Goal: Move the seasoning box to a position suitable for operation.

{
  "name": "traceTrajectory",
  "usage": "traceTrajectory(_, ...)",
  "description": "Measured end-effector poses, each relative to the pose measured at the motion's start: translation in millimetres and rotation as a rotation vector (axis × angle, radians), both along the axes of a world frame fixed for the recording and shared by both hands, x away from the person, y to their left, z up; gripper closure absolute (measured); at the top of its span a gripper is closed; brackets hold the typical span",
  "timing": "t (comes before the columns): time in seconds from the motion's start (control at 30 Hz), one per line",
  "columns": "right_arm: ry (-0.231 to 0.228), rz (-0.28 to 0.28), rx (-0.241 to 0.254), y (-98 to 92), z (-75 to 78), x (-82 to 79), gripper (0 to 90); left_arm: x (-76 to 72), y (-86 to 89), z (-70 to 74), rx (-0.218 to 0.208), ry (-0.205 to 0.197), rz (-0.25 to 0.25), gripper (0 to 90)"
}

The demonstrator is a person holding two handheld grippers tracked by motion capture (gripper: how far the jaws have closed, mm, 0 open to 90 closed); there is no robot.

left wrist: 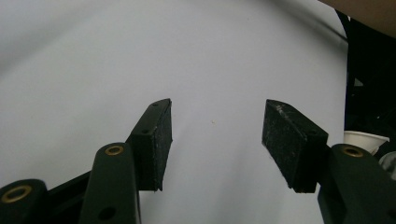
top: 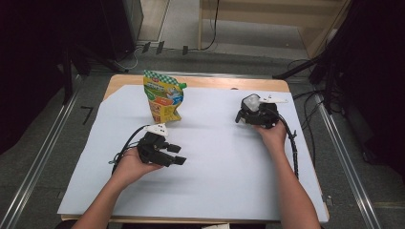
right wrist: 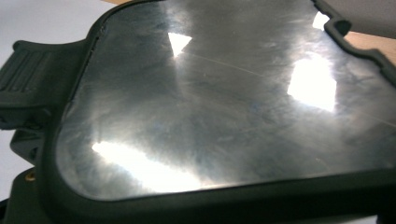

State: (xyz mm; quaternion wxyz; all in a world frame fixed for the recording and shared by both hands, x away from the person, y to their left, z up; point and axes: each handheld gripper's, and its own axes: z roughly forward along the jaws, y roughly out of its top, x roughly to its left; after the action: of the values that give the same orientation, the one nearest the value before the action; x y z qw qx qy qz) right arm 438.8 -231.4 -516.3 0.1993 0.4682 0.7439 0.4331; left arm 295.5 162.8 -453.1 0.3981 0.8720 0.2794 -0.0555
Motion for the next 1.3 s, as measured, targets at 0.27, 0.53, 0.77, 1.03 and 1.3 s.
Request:
traceTrajectory(0.27,0.004,0.015,0.011,0.7,4.4,-3.9,15.0,1.4,2.7,0.9,-0.013,-0.001,0.011,43.9)
traceTrajectory(0.53,-0.026,0.042,0.027,4.9,15.8,-15.4,15.3,3.6,1.0,1.5,-0.024,-0.001,0.009,43.9)
traceTrajectory(0.77,-0.036,0.082,0.038,12.1,20.5,-26.6,15.5,5.9,-1.9,2.4,-0.024,-0.003,-0.002,43.9)
traceTrajectory(1.03,-0.047,0.133,0.04,23.9,23.3,-42.3,15.6,12.2,-5.4,0.9,-0.028,0.01,-0.008,43.9)
traceTrajectory(1.3,-0.042,0.158,0.043,31.7,24.6,-54.8,15.6,18.2,-7.9,0.2,-0.011,0.006,0.001,43.9)
